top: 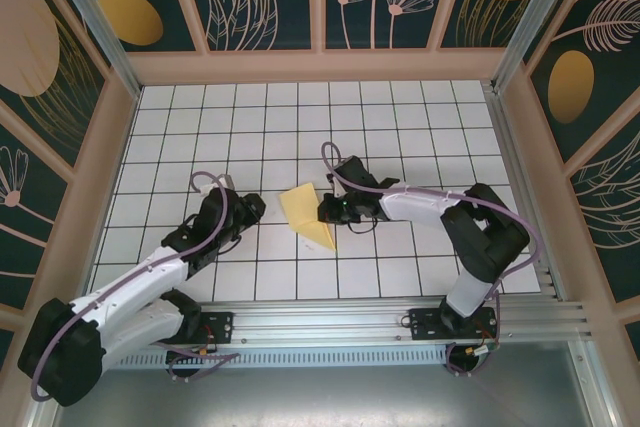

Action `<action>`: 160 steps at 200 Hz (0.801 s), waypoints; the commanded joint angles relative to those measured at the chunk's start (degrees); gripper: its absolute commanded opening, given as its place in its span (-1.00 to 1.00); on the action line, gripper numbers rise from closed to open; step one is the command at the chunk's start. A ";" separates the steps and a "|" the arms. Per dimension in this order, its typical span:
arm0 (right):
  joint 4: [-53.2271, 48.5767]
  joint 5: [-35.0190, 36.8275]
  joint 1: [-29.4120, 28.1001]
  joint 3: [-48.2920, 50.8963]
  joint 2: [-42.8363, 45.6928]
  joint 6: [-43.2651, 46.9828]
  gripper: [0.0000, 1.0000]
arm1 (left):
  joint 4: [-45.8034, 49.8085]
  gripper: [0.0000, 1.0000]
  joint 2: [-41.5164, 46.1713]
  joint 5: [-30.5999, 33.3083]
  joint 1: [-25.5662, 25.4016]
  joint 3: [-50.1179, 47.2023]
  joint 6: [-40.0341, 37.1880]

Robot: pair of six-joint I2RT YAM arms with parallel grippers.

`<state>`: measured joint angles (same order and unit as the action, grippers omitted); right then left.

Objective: Fold a paper plane with a square sheet of paper (pick it up from the middle)
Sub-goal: Fold the wing for the fifth time at the center of the table.

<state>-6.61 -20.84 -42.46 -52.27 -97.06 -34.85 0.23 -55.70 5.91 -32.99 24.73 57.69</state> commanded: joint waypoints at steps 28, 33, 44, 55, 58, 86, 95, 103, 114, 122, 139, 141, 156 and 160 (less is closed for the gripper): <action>4.05 -1.23 2.77 1.47 -3.32 0.84 -0.86 | -4.82 -0.29 -2.78 -4.85 0.29 0.20 -1.19; 4.23 -1.04 2.78 1.62 -3.79 0.75 -0.86 | -5.15 -0.29 -3.27 -5.45 0.36 0.34 -1.38; 4.45 -0.49 3.04 1.88 -4.62 0.25 -0.85 | -6.10 -0.27 -4.46 -7.33 0.33 0.70 -2.01; 5.22 -0.34 3.39 2.38 -4.76 -0.33 -0.84 | -7.70 -0.24 -5.72 -9.86 0.30 1.06 -2.81; 5.55 -0.41 3.45 2.57 -4.70 -0.45 -0.84 | -8.27 -0.23 -6.05 -10.81 0.28 1.15 -2.94; 6.25 0.62 4.20 3.43 -3.63 -0.92 -0.81 | -16.01 -0.24 -10.89 -22.12 0.28 1.58 -3.86; 6.48 0.68 4.38 3.91 -3.32 -0.85 -0.81 | -18.33 -0.25 -13.12 -25.92 0.25 2.17 -3.44; 7.23 0.14 4.49 4.62 -2.91 -0.88 -0.80 | -20.48 -0.26 -15.31 -28.92 0.13 2.86 -2.97; 8.18 -0.78 4.58 5.25 -2.55 -1.09 -0.79 | -22.82 -0.31 -18.17 -32.22 -0.08 4.22 -2.21; 8.75 -1.33 4.58 5.59 -2.54 -1.22 -0.79 | -24.01 -0.34 -20.12 -33.68 -0.45 5.36 -1.68; 9.32 -1.73 4.60 5.84 -2.68 -1.53 -0.78 | -25.87 -0.33 -23.58 -35.40 -1.45 7.62 -0.62; 9.35 -1.81 4.58 5.81 -2.69 -1.54 -0.78 | -25.87 -0.33 -24.08 -35.70 -1.57 7.97 -0.53; 10.03 -2.18 4.58 6.07 -2.36 -1.88 -0.77 | -24.29 -0.35 -28.18 -36.82 -2.32 10.65 -0.55; 10.30 -2.39 4.58 6.16 -2.20 -1.97 -0.77 | -23.99 -0.37 -29.21 -36.82 -2.61 11.13 -0.61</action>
<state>1.87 -22.20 -38.28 -47.59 -100.86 -35.79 -20.56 -80.20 -25.47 -34.35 31.73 56.29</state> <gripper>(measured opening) 0.115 0.332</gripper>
